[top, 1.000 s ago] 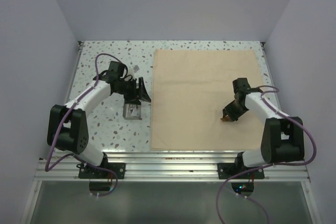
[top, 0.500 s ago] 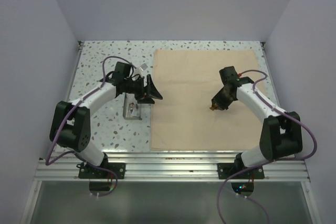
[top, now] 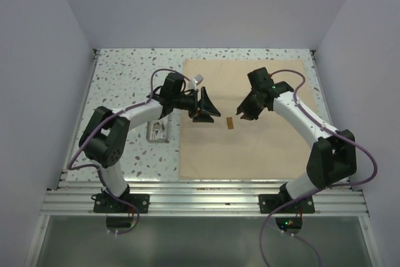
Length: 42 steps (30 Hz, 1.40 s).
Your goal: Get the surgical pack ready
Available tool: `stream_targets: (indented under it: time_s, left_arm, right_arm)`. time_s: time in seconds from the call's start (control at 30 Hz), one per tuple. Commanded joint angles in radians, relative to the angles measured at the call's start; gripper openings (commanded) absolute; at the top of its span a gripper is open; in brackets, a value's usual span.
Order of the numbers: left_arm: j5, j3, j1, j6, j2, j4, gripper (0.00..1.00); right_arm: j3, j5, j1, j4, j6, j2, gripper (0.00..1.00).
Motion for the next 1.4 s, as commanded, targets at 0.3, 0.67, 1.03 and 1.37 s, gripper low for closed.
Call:
stream_targets:
  time_s: [0.3,0.67,1.03,1.37]
  left_arm:
    - [-0.245,0.145,0.021,0.267,-0.034,-0.418,0.58]
    - [-0.279,0.084,0.092,0.327,-0.090,-0.494,0.59]
    - [-0.278,0.068,0.098,0.324,-0.107,-0.495,0.59]
    - [-0.273,0.073,0.099,0.318,-0.104,-0.495,0.59]
  right_arm:
    - [0.239,-0.003,0.058,0.015,-0.465,0.354,0.49]
    - [0.313,0.001,0.088,0.006,-0.681,0.450,0.61]
    - [0.314,0.011,0.113,0.005,-0.725,0.518,0.60]
    - [0.317,0.064,0.125,-0.001,-0.733,0.559,0.57]
